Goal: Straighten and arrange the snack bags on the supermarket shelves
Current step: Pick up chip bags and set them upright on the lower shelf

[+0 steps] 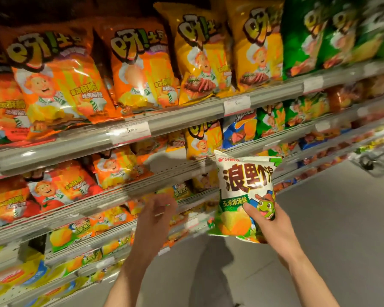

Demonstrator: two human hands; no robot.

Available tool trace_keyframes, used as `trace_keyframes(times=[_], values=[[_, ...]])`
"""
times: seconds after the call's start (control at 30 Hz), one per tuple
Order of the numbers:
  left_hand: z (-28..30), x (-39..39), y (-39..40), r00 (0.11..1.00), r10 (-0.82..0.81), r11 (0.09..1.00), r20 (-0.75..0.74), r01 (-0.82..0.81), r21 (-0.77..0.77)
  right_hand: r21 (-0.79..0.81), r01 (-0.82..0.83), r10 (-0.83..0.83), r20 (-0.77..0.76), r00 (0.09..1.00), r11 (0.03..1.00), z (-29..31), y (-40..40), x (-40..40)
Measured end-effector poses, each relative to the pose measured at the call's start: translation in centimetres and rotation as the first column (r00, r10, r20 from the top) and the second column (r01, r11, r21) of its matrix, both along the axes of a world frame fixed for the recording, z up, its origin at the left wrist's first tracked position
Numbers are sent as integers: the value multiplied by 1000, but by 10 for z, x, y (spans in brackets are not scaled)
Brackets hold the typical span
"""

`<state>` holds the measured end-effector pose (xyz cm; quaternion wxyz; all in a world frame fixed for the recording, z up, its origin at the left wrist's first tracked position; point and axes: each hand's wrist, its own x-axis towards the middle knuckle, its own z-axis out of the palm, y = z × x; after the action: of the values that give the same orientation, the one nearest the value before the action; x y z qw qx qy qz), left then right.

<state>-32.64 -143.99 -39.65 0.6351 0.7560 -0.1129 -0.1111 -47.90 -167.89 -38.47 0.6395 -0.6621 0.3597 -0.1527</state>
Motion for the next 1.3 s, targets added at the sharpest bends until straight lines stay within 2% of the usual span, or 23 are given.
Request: trace_keyframes(times=[0.33, 0.5, 0.57, 0.7, 0.77, 0.87, 0.93, 1.07, 1.3], values=[[13, -61, -195, 999, -43, 997, 0, 43, -57, -106, 76, -74, 20, 997, 991, 0, -177, -75], [15, -81, -288, 992, -95, 992, -82, 87, -92, -54, 126, -124, 40, 991, 991, 2, -261, -101], [20, -83, -324, 990, -120, 990, -70, 115, -77, -21, 148, -147, 48, 988, 989, 1, -294, -106], [23, -74, -367, 986, -152, 984, -75, 144, -103, 45, 175, -178, 78, 981, 984, -2, -335, -101], [22, -66, -394, 989, -135, 990, -57, 133, -46, 50, 186, -190, 74, 979, 981, -4, -361, -97], [22, -50, -439, 984, -137, 977, -116, 115, -180, -1, 217, -217, 35, 976, 976, -4, -404, -88], [18, -39, -473, 985, -152, 979, -76, 139, -152, -23, 248, -248, -7, 969, 968, -7, -434, -83], [21, -21, -547, 973, -213, 975, -86, 206, -83, -84, 294, -297, -27, 955, 952, 1, -500, -76], [24, 11, -651, 962, -255, 962, -99, 241, -130, -134, 312, -309, 37, 950, 941, 11, -596, -49]])
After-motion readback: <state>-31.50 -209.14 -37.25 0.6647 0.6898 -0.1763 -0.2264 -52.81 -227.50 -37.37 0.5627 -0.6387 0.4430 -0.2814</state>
